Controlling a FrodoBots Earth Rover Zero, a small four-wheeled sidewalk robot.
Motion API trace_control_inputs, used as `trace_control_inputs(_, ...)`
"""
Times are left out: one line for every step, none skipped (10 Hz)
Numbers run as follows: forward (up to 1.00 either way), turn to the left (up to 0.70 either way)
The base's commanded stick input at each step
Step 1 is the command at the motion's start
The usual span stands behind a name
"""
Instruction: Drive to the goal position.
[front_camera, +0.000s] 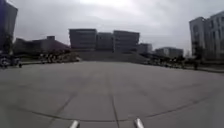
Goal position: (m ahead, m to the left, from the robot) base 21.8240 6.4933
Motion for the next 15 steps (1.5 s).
trace_control_inputs(1.00,0.06)
trace_control_inputs(1.00,0.06)
trace_control_inputs(1.00,0.06)
trace_control_inputs(1.00,0.06)
trace_control_inputs(1.00,0.06)
trace_control_inputs(1.00,0.06)
trace_control_inputs(1.00,0.06)
trace_control_inputs(1.00,0.06)
trace_control_inputs(1.00,0.06)
trace_control_inputs(1.00,0.06)
trace_control_inputs(1.00,0.06)
trace_control_inputs(1.00,0.06)
trace_control_inputs(1.00,0.06)
trace_control_inputs(1.00,0.06)
trace_control_inputs(1.00,0.06)
